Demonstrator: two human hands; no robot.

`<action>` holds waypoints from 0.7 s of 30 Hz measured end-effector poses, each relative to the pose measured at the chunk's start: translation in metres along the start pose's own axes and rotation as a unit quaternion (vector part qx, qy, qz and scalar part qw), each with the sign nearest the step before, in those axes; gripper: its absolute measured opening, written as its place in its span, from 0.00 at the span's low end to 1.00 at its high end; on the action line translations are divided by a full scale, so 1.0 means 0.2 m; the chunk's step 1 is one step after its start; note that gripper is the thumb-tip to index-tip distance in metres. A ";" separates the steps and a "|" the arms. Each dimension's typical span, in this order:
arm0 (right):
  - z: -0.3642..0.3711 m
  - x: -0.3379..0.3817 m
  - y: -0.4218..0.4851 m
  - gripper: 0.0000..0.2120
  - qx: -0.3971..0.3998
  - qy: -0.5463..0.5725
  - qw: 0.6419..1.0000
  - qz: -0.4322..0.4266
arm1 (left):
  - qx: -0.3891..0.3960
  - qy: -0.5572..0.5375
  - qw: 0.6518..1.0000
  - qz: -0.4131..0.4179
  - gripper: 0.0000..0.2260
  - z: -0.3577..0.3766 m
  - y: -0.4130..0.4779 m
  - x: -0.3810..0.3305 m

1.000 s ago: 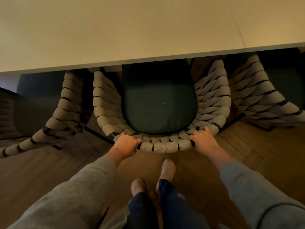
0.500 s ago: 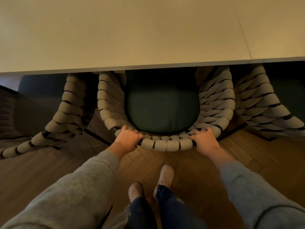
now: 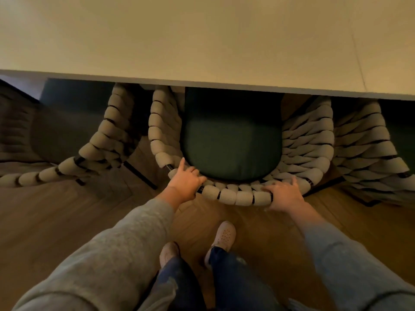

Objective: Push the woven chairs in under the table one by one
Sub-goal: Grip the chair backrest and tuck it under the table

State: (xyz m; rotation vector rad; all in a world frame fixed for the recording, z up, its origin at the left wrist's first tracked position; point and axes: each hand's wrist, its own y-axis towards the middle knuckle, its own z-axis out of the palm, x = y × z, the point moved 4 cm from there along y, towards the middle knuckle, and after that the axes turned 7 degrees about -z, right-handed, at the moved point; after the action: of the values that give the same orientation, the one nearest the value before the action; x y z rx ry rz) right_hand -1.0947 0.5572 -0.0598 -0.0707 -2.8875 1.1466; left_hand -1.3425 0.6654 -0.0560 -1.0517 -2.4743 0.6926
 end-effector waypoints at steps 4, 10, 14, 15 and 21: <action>-0.07 0.25 0.05 0.54 0.085 0.128 0.988 -0.026 | -0.067 -0.085 0.994 0.000 0.44 0.06 -0.08 -0.01; -0.33 1.04 0.17 0.47 -0.111 0.144 0.973 -0.141 | -0.137 -0.218 0.957 -0.135 0.37 0.39 -0.50 0.37; -0.43 1.66 0.21 0.42 -0.172 0.089 0.960 -0.202 | -0.082 -0.221 0.949 -0.211 0.36 0.73 -0.91 0.83; -0.45 1.81 0.22 0.42 -0.176 0.078 0.959 -0.209 | -0.074 -0.218 0.945 -0.231 0.36 0.81 -1.01 0.96; -0.62 2.62 0.33 0.40 -0.188 0.041 0.945 -0.263 | -0.024 -0.215 0.910 -0.355 0.36 1.15 -1.58 1.66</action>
State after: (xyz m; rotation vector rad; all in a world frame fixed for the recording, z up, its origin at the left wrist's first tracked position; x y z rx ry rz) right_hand -1.6107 0.7190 -0.0067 0.5898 -2.7422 0.4862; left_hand -1.8535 0.6539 -0.0188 0.0620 -2.9581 0.6618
